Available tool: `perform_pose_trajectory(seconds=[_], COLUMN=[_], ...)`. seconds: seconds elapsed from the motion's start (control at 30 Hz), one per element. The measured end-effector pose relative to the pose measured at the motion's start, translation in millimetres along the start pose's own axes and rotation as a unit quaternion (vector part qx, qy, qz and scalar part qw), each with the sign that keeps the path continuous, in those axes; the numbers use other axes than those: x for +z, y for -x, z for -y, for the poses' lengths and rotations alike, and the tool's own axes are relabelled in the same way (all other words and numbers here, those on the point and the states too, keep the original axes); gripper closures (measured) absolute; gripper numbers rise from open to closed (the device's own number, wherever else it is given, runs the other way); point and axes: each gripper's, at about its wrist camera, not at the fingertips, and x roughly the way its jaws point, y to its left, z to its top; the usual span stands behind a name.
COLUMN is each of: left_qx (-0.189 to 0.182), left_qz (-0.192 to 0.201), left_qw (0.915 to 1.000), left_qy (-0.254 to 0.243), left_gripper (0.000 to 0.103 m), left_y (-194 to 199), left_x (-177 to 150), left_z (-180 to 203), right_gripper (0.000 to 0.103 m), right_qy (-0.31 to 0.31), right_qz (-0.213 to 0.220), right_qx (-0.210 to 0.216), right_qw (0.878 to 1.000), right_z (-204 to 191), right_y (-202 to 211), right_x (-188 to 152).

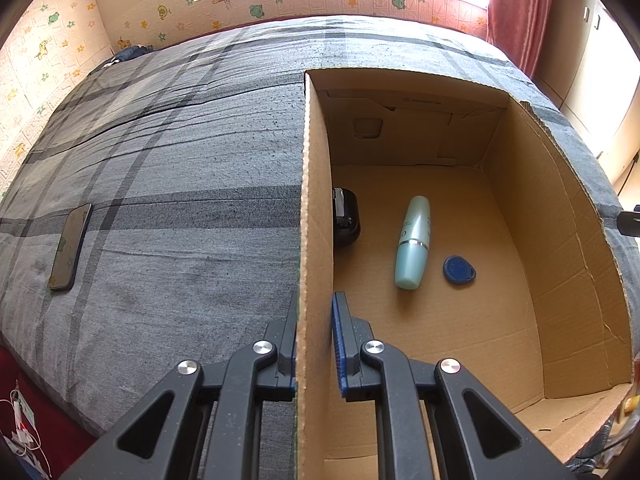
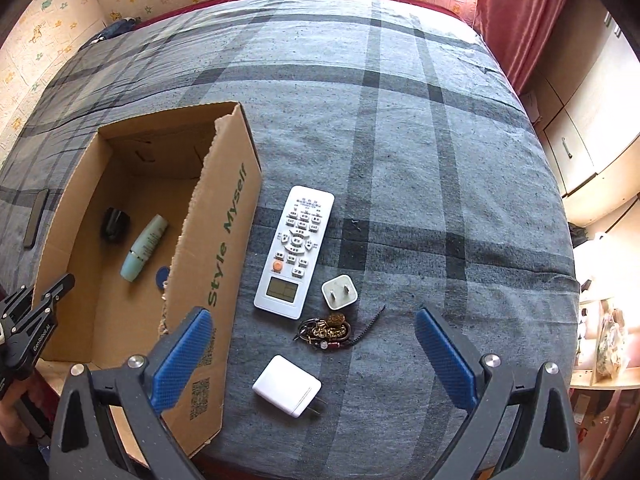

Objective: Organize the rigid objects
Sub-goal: 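Withdraw the right gripper from the box toward the white charger plug, then close the right gripper on the small white charger plug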

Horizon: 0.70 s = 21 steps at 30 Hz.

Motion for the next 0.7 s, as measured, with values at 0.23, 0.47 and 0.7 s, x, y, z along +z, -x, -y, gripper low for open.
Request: perform_pose_trajectory(seconds=[0.23, 0.47, 0.7], left_qx=[0.001, 0.001, 0.001], left_qz=[-0.001, -0.001, -0.001], left_qw=[1.0000, 1.0000, 1.0000], left_qy=[0.000, 0.001, 0.001], left_gripper=[0.089, 0.089, 0.089], left_y=[-0.2, -0.3, -0.4], left_x=[0.2, 1.2, 1.1], left_z=[0.9, 1.4, 1.3], right_gripper=[0.000, 0.000, 0.000], right_qy=[-0.018, -0.025, -0.032], right_qz=[-0.004, -0.005, -0.004], right_qx=[0.007, 0.006, 0.011], right_qw=[1.000, 1.000, 0.999], right_z=[18.8, 30.0, 39.2], right_y=[-29.1, -57.6, -80.4], right_x=[-6.0, -15.2, -21.3])
